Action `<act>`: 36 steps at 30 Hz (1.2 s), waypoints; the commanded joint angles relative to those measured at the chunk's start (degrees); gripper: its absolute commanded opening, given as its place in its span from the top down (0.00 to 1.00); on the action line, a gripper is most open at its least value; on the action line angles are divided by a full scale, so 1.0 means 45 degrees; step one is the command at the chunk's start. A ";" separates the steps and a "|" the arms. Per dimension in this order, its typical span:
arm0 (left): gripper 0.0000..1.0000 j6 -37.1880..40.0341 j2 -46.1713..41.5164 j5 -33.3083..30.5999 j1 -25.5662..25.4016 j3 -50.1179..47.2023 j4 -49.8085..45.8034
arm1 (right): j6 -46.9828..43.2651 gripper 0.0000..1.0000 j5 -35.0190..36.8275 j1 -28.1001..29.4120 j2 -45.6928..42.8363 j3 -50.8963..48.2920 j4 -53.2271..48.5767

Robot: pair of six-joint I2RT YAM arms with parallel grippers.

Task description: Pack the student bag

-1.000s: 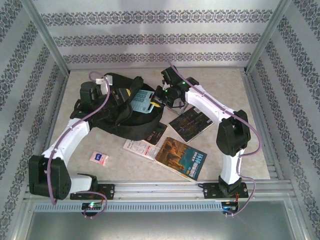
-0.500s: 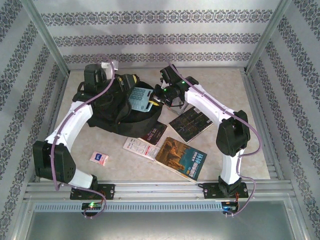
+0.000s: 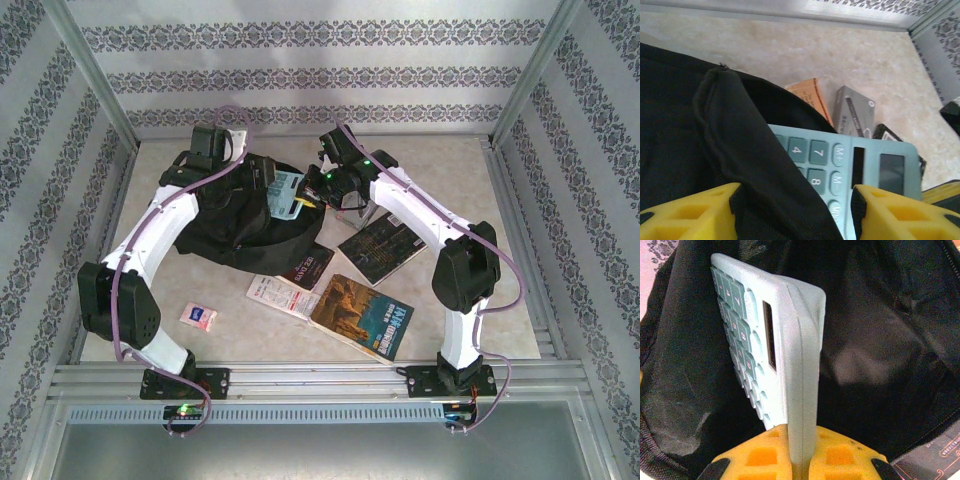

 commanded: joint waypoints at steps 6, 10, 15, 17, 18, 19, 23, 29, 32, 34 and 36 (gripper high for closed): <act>0.26 -0.0326 -0.0343 -0.0934 -0.0065 0.0409 -0.0903 | -0.0111 1.00 -0.0418 0.0204 -0.0303 0.0054 0.0601; 0.16 -0.1287 -0.0261 -0.1090 -0.0057 0.0871 -0.1617 | -0.0091 1.00 -0.0377 0.0280 -0.0266 0.0063 0.0601; 0.13 -0.2956 0.0062 -0.0830 -0.0066 0.1274 -0.2252 | -0.0076 1.00 -0.0331 0.0365 -0.0210 0.0108 0.0601; 0.15 -0.2953 0.0182 -0.0893 -0.0155 0.1358 -0.2428 | -0.0088 1.00 -0.0318 0.0422 -0.0183 0.0167 0.0601; 0.16 -0.2877 0.0221 -0.1023 -0.0174 0.1398 -0.2486 | -0.0064 1.00 -0.0320 0.0412 -0.0164 0.0196 0.0601; 0.18 -0.2755 0.0307 -0.1176 -0.0201 0.1463 -0.2593 | -0.0057 1.00 -0.0312 0.0441 -0.0166 0.0194 0.0591; 0.27 -0.2292 0.0619 -0.1612 -0.0196 0.1746 -0.2957 | -0.0062 1.00 -0.0277 0.0451 -0.0205 0.0148 0.0552; 0.54 -0.1446 0.0964 -0.2167 -0.0192 0.2044 -0.2866 | -0.0105 1.00 -0.0253 0.0483 -0.0273 0.0007 0.0552; 0.83 -0.1045 0.0736 -0.2140 -0.0190 0.2008 -0.2272 | -0.0205 1.00 0.0007 0.0485 -0.0474 -0.0258 0.0523; 0.98 -0.0882 0.0348 -0.2001 -0.0199 0.1879 -0.1765 | -0.0247 1.00 0.0180 0.0449 -0.0640 -0.0549 0.0523; 1.00 -0.0626 -0.0237 -0.1839 -0.0191 0.1598 -0.1234 | -0.0208 1.00 0.0362 0.0396 -0.0851 -0.1043 0.0587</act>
